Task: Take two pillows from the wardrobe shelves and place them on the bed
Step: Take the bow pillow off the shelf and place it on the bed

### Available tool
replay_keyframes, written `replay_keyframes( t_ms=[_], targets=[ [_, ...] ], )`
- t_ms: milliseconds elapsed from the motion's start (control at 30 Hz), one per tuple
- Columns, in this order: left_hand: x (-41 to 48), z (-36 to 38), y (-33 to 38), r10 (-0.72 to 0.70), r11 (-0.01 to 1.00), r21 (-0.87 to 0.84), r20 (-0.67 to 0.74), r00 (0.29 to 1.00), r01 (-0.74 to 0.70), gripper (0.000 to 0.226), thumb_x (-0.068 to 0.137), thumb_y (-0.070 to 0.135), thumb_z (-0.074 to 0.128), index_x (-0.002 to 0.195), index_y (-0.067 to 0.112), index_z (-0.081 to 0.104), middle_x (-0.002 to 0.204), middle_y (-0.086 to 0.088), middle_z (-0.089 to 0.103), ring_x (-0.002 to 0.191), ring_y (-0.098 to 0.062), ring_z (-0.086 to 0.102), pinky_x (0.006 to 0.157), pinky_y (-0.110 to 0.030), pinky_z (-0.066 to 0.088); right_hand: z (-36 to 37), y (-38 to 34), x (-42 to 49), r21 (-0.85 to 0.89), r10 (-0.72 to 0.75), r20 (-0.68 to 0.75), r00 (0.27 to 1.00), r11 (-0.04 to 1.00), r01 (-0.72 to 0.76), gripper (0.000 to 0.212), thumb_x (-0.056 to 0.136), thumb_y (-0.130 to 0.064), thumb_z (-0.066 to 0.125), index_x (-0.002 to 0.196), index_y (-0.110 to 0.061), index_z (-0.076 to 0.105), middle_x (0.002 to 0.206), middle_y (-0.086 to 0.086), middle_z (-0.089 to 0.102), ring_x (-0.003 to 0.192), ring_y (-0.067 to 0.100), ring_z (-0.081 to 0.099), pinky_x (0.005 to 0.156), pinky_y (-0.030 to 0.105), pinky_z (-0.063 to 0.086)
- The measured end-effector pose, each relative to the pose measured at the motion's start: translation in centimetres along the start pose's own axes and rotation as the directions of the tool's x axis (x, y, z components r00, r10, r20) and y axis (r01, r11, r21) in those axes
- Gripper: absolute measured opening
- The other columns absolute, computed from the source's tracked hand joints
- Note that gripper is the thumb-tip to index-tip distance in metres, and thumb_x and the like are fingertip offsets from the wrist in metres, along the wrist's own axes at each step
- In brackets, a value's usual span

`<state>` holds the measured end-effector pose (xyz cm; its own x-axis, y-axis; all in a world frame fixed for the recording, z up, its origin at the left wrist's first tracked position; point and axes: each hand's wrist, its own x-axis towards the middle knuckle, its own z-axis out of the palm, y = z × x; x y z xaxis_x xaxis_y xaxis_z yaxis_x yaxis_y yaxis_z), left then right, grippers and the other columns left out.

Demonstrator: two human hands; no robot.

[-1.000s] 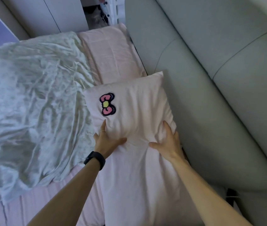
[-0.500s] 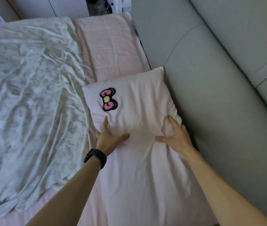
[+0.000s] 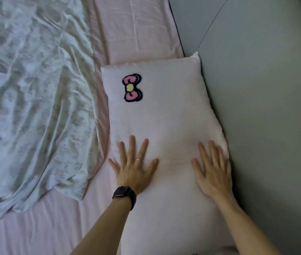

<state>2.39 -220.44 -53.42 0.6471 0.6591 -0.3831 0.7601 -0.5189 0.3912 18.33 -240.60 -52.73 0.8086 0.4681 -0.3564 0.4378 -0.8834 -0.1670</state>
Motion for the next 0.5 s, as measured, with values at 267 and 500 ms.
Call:
replay_keyframes(
  t_ms=[267, 500],
  targets=[
    [-3.7, 0.4, -2.7, -0.262, 0.928, -0.268, 0.023, 0.965, 0.258, 0.079, 0.085, 0.084, 0.025, 0.149, 0.060, -0.013, 0.168, -0.002, -0.006, 0.154, -0.033, 0.008, 0.115, -0.069, 0.016, 0.6, -0.4, -4.8, 0.208, 0.165, -0.155, 0.974, 0.969, -0.131, 0.075, 0.092, -0.065, 0.035, 0.157, -0.028, 0.035, 0.166, 0.014, 0.025, 0.149, 0.039, 0.027, 0.115, 0.058, 0.024],
    [-9.5, 2.5, -0.2, -0.310, 0.863, -0.360, 0.177, 0.934, 0.355, 0.111, 0.063, 0.093, 0.053, 0.144, 0.067, -0.018, 0.166, -0.004, -0.017, 0.147, -0.047, 0.016, 0.111, -0.055, 0.031, 2.8, -1.5, -8.6, 0.311, 0.451, 0.083, 0.889, 0.835, -0.453, 0.093, 0.074, -0.091, 0.020, 0.157, -0.051, 0.007, 0.167, 0.011, 0.018, 0.150, 0.037, 0.020, 0.117, 0.061, 0.020]
  ],
)
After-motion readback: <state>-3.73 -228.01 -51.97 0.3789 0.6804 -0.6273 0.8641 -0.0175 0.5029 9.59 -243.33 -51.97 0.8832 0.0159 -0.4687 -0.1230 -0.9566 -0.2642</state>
